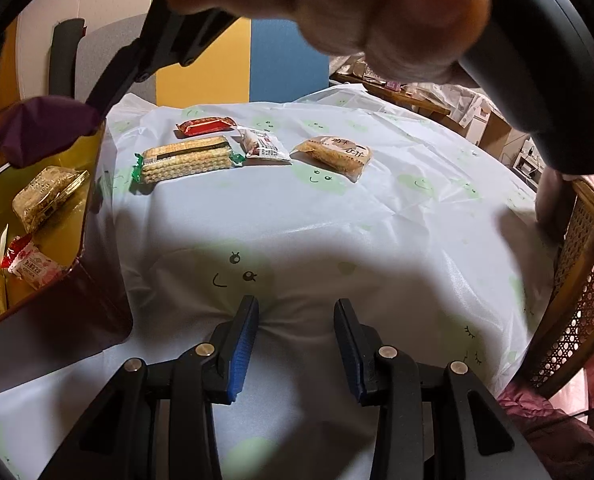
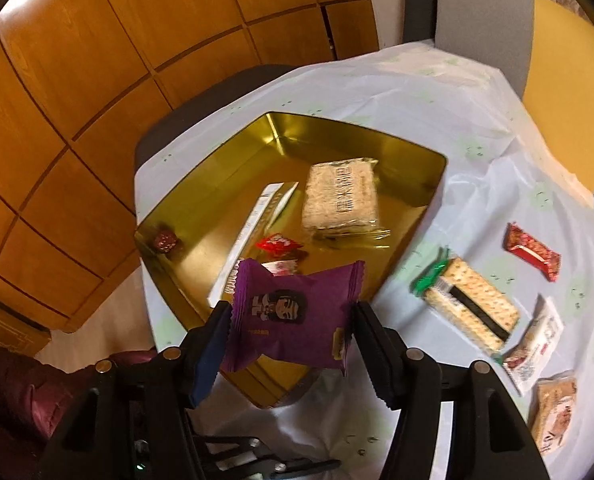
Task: Organize snacks
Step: 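Carry the purple packet over the gold tin and open the right tool, then reach the left tool to the green-wrapped cracker pack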
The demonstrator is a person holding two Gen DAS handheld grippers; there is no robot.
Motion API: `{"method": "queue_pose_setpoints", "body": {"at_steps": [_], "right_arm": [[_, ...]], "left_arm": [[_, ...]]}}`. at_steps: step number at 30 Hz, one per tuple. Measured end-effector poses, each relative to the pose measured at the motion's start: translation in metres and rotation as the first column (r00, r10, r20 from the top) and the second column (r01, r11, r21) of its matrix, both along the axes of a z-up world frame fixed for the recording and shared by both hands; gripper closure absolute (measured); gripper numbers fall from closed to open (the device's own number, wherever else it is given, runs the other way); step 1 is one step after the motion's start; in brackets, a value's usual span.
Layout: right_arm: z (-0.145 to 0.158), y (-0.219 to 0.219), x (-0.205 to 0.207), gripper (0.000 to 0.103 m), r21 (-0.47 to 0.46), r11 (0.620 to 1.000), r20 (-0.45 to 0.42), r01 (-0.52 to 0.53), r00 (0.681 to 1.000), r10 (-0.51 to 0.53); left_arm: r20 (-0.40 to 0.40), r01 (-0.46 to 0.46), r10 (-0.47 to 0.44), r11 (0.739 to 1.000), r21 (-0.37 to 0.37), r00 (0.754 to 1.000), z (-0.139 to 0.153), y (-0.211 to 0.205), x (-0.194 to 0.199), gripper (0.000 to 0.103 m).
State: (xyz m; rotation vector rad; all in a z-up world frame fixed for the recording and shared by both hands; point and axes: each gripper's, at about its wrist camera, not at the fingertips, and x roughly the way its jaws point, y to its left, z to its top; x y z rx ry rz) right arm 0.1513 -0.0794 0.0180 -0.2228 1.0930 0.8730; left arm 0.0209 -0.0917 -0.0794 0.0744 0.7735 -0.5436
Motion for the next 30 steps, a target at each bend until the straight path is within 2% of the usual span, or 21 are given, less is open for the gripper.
{"method": "queue_pose_setpoints", "body": {"at_steps": [4,10,20,24,30], "right_arm": [[-0.001,0.0,0.002,0.035,-0.002,1.0,-0.012,0.005,1.0,-0.005],[0.005,-0.026,0.005,0.033,0.012,0.998,-0.01,0.066,0.998,-0.066],[-0.019,-0.105,0.003,0.033,-0.048,0.975,-0.041,0.217,0.975,-0.219],[-0.031,-0.141,0.001,0.033,-0.124,0.95,-0.021,0.288,0.956,-0.293],[-0.043,-0.198,0.006,0.033,-0.207,0.885,0.03,0.417,0.907,-0.421]], "left_arm": [[0.001,-0.001,0.001,1.0,-0.002,1.0,0.0,0.0,0.0,0.063],[0.003,-0.001,0.001,1.0,0.0,1.0,-0.001,0.0,0.0,0.063],[0.01,-0.002,0.002,1.0,0.014,1.0,0.0,-0.001,-0.001,0.063],[0.009,-0.002,0.002,1.0,0.02,1.0,0.0,-0.001,0.0,0.063],[0.0,-0.004,0.004,0.999,0.041,1.0,0.0,-0.003,0.001,0.063]]}}
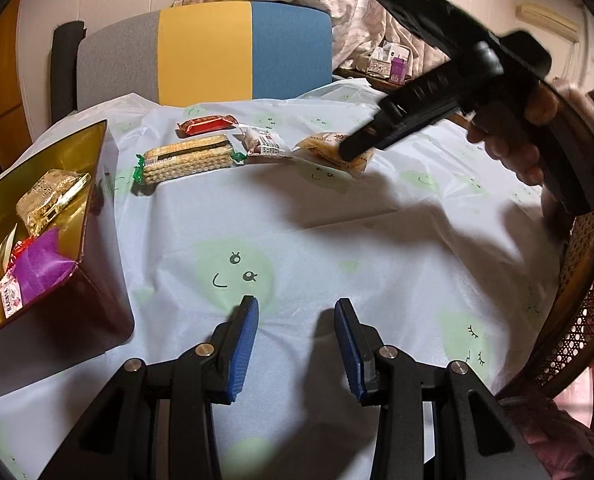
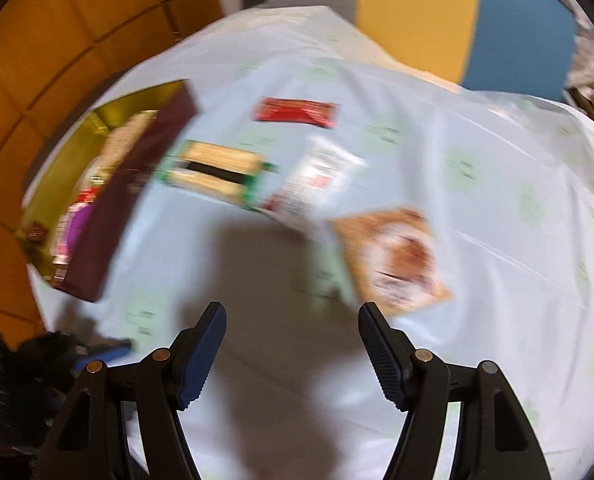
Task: Organize snacks
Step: 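Reach the left tool to the green-wrapped cracker pack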
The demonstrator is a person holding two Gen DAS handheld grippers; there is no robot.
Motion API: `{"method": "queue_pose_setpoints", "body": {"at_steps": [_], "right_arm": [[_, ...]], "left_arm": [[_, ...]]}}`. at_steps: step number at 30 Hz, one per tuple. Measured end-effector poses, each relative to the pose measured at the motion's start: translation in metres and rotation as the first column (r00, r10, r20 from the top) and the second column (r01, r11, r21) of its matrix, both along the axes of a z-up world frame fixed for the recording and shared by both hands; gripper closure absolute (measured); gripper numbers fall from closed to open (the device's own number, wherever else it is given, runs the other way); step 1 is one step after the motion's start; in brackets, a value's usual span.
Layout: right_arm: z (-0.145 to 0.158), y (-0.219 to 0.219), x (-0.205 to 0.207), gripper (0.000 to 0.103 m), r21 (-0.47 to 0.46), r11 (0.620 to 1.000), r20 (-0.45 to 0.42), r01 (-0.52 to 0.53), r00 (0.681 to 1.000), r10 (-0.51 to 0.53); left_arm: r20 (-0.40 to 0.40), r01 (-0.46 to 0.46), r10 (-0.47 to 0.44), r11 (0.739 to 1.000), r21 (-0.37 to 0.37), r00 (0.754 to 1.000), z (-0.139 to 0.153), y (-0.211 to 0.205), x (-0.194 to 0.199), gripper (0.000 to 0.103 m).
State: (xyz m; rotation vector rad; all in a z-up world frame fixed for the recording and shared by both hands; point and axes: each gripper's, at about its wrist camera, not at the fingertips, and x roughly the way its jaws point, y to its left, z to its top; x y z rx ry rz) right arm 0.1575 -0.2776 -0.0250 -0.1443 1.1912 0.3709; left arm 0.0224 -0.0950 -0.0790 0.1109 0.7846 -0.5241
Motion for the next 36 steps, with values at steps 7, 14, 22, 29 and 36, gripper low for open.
{"method": "queue_pose_setpoints", "body": {"at_steps": [7,14,22,29,36], "right_arm": [[-0.017,-0.034,0.005,0.033,-0.093,0.99,-0.004,0.108,0.994,-0.109],[-0.033,-0.023,0.006,0.033,-0.17,0.985,-0.051,0.041,0.997,-0.05],[-0.034,-0.024,0.005,0.033,-0.19,0.982,-0.052,0.022,0.998,-0.032],[-0.034,-0.022,0.002,0.033,-0.208,0.978,-0.044,0.025,0.998,-0.035],[-0.029,-0.022,0.006,0.033,-0.204,0.978,-0.034,0.035,0.999,-0.042]], "left_arm": [[-0.035,-0.006,0.009,0.997,0.075,0.999,0.006,-0.011,0.004,0.06],[-0.073,0.008,0.0,0.993,0.117,0.997,0.038,-0.011,0.02,0.06],[-0.013,0.099,-0.099,0.965,0.242,0.995,0.096,-0.013,0.065,0.044],[-0.126,0.269,-0.237,0.849,0.455,0.963,0.084,-0.029,0.136,0.041],[-0.22,0.386,-0.319,0.7,0.601,0.922,0.044,-0.049,0.176,0.041]]}}
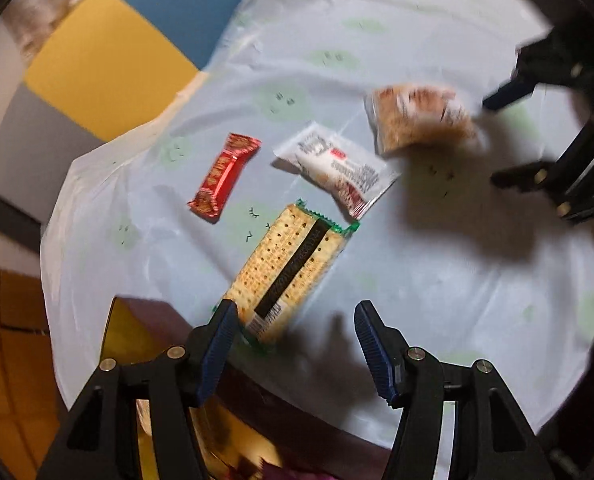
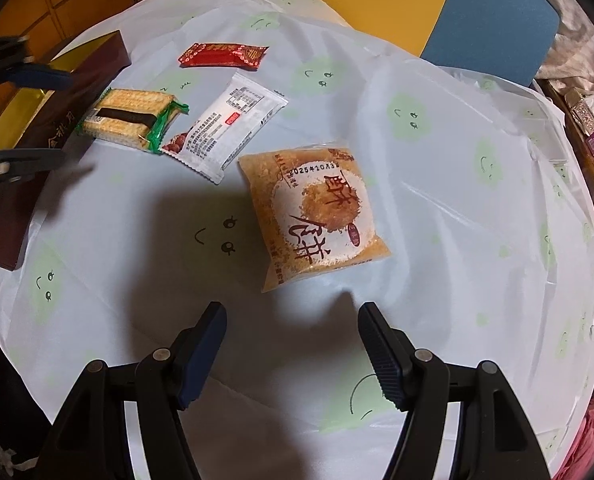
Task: Organize snacks
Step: 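Reach the left tool to the green-wrapped cracker pack, then close the left tool on the cracker pack and lift it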
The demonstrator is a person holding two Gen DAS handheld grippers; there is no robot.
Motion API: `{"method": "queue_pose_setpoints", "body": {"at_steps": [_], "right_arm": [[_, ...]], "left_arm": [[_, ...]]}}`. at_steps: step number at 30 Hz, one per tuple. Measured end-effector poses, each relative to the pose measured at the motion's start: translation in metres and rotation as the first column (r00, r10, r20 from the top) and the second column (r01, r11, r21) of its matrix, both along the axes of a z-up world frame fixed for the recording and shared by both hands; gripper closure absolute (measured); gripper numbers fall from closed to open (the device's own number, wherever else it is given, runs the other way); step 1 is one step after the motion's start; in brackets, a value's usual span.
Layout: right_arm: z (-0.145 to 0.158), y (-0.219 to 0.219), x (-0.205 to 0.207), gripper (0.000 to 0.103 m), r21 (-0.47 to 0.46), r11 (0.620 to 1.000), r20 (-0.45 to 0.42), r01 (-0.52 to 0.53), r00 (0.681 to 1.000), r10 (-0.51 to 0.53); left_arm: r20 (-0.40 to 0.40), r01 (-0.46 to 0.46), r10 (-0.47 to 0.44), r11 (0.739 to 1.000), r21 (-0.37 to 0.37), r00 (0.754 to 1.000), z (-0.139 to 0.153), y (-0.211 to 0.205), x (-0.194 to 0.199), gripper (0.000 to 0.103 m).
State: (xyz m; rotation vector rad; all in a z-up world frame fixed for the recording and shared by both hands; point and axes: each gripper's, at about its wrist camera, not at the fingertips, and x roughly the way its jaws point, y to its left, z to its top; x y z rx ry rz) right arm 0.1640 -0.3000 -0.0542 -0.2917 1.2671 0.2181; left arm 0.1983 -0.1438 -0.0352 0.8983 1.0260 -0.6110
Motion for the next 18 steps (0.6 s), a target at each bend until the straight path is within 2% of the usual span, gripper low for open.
{"method": "queue_pose_setpoints", "body": {"at_steps": [3,6,11,15,18], "right_arm": [[0.0,0.002,0.001,0.033,0.001,1.0,-0.006,-0.005,1.0,0.005],[-0.001,0.005,0.0,0.033,-0.005,1.0,-0.01,-0.015,1.0,0.015],[-0.001,0.008,-0.001,0.033,-0.007,1.0,-0.01,-0.022,1.0,0.022],[0.0,0.009,-0.002,0.033,-0.006,1.0,-0.005,-0.026,1.0,0.026],[0.001,0.009,-0.002,0.033,-0.009,1.0,-0.004,-0.026,1.0,0.026]], "left_arm": [[-0.012,0.026,-0.025,0.998,0.056,1.0,-0.016,-0.004,0.013,0.041],[-0.025,0.014,-0.012,0.997,0.07,1.0,-0.026,-0.005,0.027,0.039],[-0.058,-0.011,0.011,1.0,0.009,0.998,-0.026,-0.003,0.046,0.035],[-0.107,-0.045,0.041,0.998,-0.036,0.993,-0.026,-0.002,0.054,0.044],[-0.176,-0.084,0.066,0.991,-0.1,0.982,-0.023,0.001,0.053,0.045]]}}
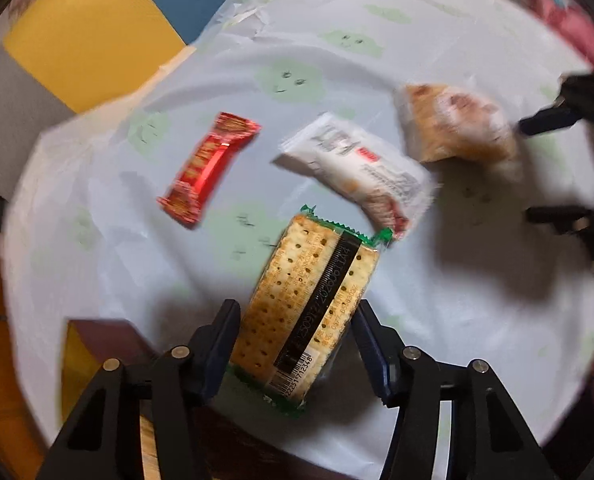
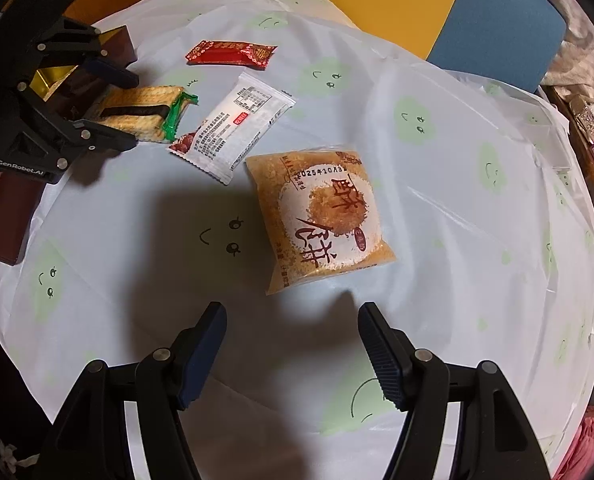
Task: Organize snacks
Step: 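Close the left tool on the cracker pack and lift it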
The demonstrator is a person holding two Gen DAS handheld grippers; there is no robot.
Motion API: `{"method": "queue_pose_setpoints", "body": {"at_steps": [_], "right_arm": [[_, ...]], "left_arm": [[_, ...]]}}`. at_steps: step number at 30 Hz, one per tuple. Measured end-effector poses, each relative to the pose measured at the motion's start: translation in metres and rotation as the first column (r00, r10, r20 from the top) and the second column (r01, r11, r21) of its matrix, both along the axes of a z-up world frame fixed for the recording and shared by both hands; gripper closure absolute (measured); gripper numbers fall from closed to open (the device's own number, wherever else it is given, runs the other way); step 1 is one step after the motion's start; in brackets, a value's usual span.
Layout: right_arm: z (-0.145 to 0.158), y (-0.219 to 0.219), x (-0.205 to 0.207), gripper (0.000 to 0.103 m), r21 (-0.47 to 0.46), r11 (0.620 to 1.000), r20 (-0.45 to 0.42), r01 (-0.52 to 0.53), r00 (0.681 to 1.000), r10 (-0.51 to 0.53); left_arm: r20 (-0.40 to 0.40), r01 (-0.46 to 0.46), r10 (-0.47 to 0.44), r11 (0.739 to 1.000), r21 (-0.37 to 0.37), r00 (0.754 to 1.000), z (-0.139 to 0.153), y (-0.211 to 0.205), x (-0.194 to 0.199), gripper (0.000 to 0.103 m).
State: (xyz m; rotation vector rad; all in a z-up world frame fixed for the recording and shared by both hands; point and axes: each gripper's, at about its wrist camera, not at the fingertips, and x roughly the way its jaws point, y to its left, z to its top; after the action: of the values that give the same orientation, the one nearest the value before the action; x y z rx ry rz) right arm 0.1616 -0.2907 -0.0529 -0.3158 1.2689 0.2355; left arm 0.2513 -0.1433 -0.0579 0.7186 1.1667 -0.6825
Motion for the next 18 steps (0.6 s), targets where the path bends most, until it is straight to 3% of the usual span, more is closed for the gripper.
{"method": "queue_pose_setpoints", "body": {"at_steps": [3,12,18], "right_arm": [[0.0,-0.001,0.001,0.033,-0.006,1.0,-0.002,0.005,1.0,-0.005],[-0.001,-0.003,0.001,0.033,-0.023,1.0,-0.005,0.013,1.0,-0.013],[0.002,-0.005,0.0,0.033,-0.028,0.999,0.0,0.021,1.0,-0.021]], "left_arm": [[-0.038,-0.015,0.013,0.999,-0.042,0.999,0.004,-0.007,-0.013,0.045],[-0.119,-0.211,0.201,0.975,-0.076,0.972,0.0,-0.02,-0.053,0.042],[-0.1,-0.274,0.262,0.952,-0.137,0.96,-0.005,-0.023,-0.096,0.038]]}}
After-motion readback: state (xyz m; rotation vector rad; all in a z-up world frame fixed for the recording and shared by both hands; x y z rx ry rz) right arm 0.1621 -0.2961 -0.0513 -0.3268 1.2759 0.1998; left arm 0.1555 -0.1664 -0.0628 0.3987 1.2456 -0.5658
